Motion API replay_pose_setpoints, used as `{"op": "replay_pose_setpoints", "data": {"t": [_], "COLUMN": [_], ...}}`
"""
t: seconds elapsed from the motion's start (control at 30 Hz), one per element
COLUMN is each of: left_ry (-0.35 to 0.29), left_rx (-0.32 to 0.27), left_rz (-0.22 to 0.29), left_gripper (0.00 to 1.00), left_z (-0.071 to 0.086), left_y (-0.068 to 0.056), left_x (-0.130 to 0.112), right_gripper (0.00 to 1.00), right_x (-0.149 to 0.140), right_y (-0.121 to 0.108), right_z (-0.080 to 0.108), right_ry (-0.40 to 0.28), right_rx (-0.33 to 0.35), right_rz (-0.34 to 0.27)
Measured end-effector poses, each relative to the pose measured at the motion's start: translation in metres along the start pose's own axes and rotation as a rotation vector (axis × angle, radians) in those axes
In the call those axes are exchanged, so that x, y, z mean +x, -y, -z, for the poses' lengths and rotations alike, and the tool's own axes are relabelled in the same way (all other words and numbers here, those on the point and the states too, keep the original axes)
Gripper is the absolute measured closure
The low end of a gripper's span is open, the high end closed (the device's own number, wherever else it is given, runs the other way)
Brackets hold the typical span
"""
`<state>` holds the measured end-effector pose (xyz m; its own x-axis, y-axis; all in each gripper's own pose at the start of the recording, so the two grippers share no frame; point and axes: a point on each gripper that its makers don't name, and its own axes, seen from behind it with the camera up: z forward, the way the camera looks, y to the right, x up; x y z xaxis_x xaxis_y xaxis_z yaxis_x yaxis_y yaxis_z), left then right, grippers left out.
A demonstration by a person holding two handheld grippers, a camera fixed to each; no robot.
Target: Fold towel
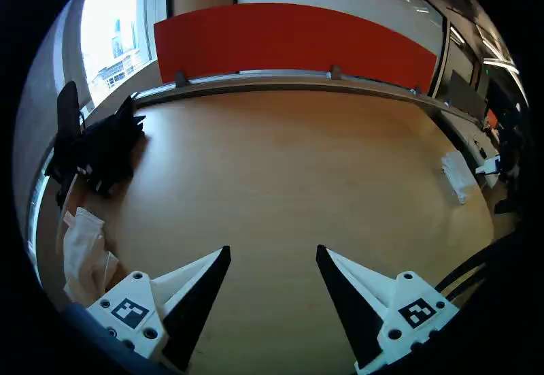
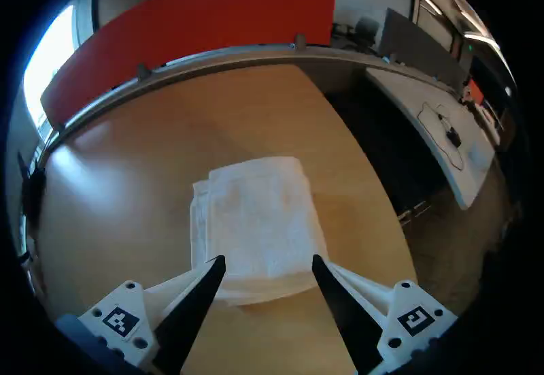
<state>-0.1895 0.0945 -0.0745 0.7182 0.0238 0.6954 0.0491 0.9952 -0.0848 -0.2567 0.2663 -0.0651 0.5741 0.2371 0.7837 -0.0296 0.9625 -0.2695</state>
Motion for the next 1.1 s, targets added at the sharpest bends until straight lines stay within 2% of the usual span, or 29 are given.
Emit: {"op": "replay_pose_setpoints", "data": {"t": [0.27,0.5,0.77,1.1], "left_ry": [-0.028,-0.078,-0.149,-0.217], "left_rx": [0.01,0.017,0.035,0.041], "left_rz": [0.016,0.023,0.046,0.052], "left_gripper": [0.07,0.06,0.06,0.07], "left_z": [0.0,0.001,0.002,0.003], "left_y": [0.006,0.011,0.02,0.024], "left_x": [0.011,0.03,0.059,0.082], "right_gripper": [0.01,0.01,0.01,0.01], "right_x": [0.009,0.028,0.053,0.065], "right_y": [0.002,0.011,0.022,0.033], "right_z": [0.008,0.024,0.053,0.07], "right_ry": [-0.068,-0.185,-0.348,-0.464], "right_rx": [-0.024,-0.036,-0.056,-0.074], "right_rz": [0.01,0.015,0.034,0.053]}}
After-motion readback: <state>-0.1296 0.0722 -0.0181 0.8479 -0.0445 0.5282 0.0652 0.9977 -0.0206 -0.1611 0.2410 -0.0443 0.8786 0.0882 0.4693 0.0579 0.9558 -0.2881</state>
